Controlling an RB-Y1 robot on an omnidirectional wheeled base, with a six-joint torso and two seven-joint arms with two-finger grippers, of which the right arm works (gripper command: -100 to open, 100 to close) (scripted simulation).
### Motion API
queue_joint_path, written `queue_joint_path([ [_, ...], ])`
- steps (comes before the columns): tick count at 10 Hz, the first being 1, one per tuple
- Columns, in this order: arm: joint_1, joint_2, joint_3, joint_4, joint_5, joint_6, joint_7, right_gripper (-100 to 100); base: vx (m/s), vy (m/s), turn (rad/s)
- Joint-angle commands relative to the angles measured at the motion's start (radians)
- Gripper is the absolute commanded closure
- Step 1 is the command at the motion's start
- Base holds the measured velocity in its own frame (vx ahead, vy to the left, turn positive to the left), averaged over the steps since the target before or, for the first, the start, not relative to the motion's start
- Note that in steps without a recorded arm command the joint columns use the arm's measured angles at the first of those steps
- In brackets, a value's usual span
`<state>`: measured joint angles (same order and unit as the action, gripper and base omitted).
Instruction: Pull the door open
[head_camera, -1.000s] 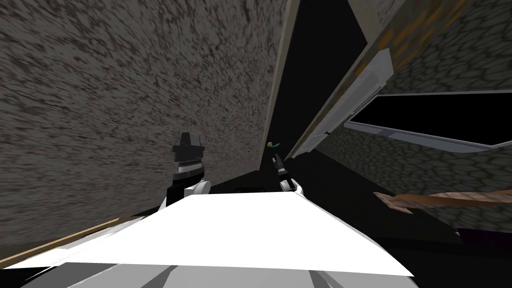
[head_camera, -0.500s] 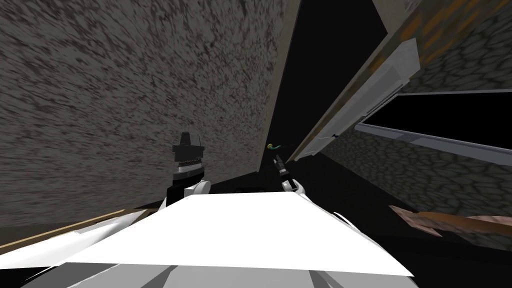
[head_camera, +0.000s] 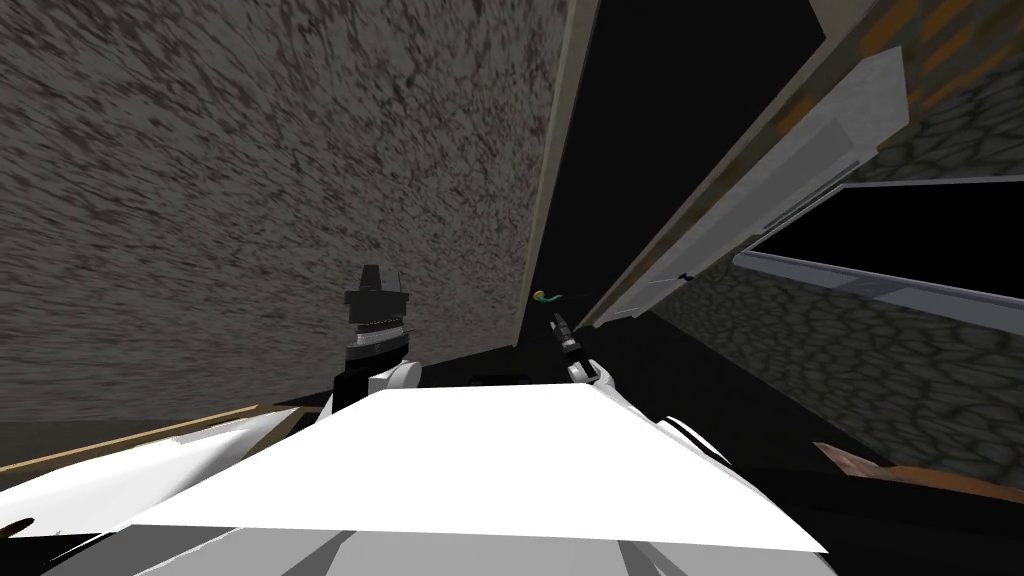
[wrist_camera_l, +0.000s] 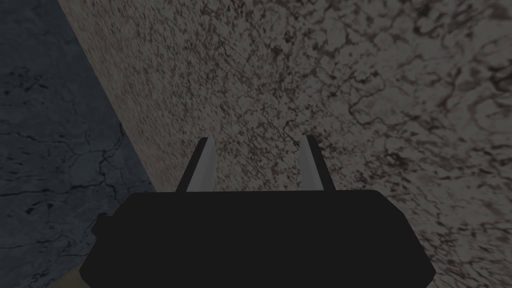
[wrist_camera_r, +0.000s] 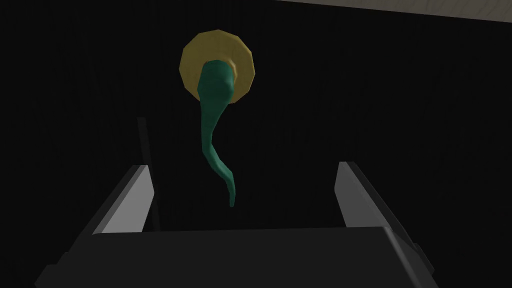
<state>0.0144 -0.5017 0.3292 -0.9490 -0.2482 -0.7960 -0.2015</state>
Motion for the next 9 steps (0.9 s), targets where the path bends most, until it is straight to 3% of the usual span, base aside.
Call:
queue_joint_path([
  [1,-0.013,-0.012,0.009,0.035,-0.006,-0.007,-0.011,-100,0.04,-0.078,0.089],
  [4,-0.03,-0.03,0.023,0.085,-0.017,-0.012,-0.023,-100,0.041,-0.088,0.092],
  [5,-0.026,-0.027,0.02,0.072,-0.015,-0.009,-0.02,-100,0.016,-0.037,0.014],
  [9,-0.016,-0.046,-0.031,0.149,-0.038,-0.055,-0.044,-100,0.126,0.04,0.199],
])
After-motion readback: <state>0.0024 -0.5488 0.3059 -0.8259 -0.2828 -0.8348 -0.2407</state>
